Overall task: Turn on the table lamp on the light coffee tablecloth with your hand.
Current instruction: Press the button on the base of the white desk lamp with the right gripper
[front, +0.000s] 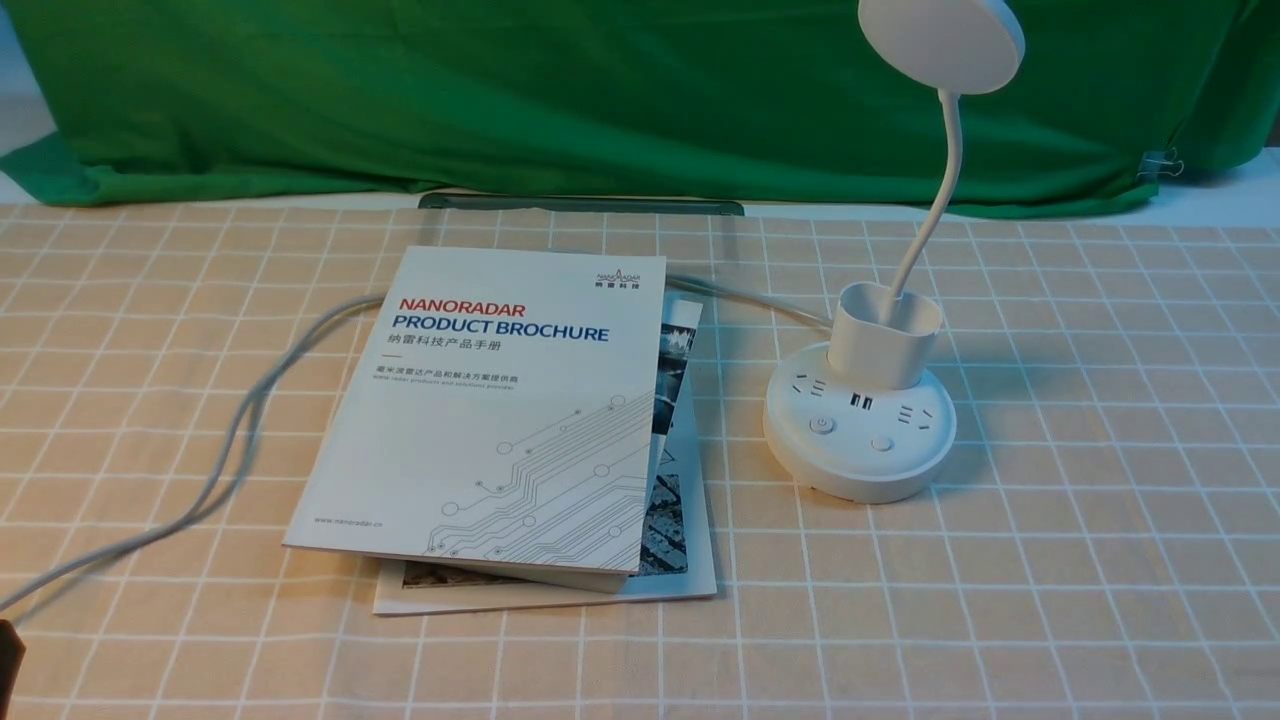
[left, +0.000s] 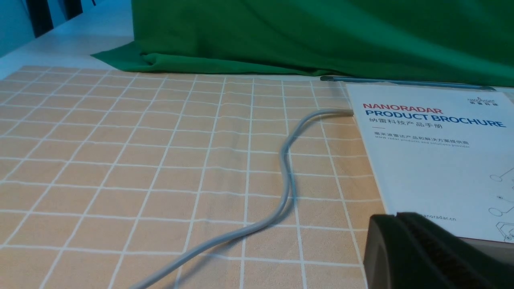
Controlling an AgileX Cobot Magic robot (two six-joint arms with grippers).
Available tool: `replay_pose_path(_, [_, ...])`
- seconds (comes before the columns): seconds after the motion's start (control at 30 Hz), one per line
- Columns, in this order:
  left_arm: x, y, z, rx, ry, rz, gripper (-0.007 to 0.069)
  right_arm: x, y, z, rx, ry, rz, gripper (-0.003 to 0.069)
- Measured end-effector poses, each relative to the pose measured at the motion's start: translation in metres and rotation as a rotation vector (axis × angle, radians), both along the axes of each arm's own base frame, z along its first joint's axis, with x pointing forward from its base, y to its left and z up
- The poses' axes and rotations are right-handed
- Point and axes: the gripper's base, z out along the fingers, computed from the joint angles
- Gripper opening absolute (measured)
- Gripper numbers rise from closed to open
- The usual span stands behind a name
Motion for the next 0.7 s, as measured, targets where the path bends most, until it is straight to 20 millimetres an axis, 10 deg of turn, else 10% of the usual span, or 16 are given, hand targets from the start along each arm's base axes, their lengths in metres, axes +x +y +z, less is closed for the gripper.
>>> replay_pose_path(0.23, [0.000, 0.000, 0.000, 0.000, 0.000, 0.000, 0.0021, 0.002, 0.003, 0.032, -0.322, 0.054, 0.048, 0.0135])
replay_pose_path(0.37, [0.000, 0.000, 0.000, 0.000, 0.000, 0.000, 0.0021, 0.012, 0.007, 0.093, -0.771, 0.175, 0.127, 0.0036])
replay_pose_path(0.53, [0.000, 0.000, 0.000, 0.000, 0.000, 0.000, 0.0021, 0.051, 0.015, 0.145, -1.134, 0.451, 0.312, 0.0034])
replay_pose_path(0.7, [0.000, 0.000, 0.000, 0.000, 0.000, 0.000, 0.0021, 0.105, 0.027, 0.156, -1.236, 0.673, 0.478, 0.0034])
